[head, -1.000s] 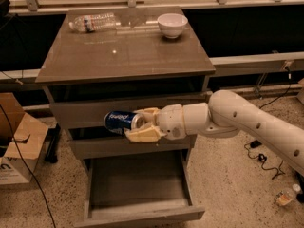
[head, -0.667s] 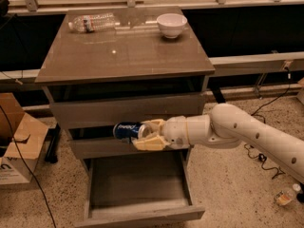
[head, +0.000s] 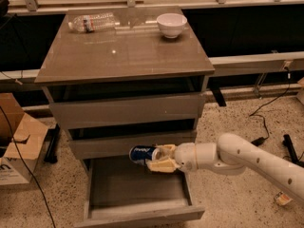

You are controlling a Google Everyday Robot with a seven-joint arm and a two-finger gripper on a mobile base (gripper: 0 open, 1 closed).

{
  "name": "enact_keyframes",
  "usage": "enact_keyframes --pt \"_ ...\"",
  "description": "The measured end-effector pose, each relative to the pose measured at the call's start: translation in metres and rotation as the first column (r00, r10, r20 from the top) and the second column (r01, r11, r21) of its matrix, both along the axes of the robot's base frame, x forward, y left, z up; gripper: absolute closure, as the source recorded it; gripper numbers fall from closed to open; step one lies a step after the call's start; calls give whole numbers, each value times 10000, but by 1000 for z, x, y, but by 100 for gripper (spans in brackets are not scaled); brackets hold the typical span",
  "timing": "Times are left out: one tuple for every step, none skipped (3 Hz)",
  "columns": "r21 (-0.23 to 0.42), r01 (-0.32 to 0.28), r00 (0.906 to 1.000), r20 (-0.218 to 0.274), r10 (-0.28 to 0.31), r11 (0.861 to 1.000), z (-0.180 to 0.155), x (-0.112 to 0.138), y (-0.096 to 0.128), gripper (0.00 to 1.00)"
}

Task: Place pepsi can into bottom drawer

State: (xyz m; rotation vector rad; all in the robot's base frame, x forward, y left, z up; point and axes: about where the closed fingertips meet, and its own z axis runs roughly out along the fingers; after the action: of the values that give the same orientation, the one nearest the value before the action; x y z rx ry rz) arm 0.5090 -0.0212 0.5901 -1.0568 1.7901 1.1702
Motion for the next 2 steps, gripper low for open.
enact_keyframes --pt "360 637 9938 -939 -600 9973 -69 -15 -28 100" --pt "360 636 9938 -942 -599 9973 -69 -15 -28 100"
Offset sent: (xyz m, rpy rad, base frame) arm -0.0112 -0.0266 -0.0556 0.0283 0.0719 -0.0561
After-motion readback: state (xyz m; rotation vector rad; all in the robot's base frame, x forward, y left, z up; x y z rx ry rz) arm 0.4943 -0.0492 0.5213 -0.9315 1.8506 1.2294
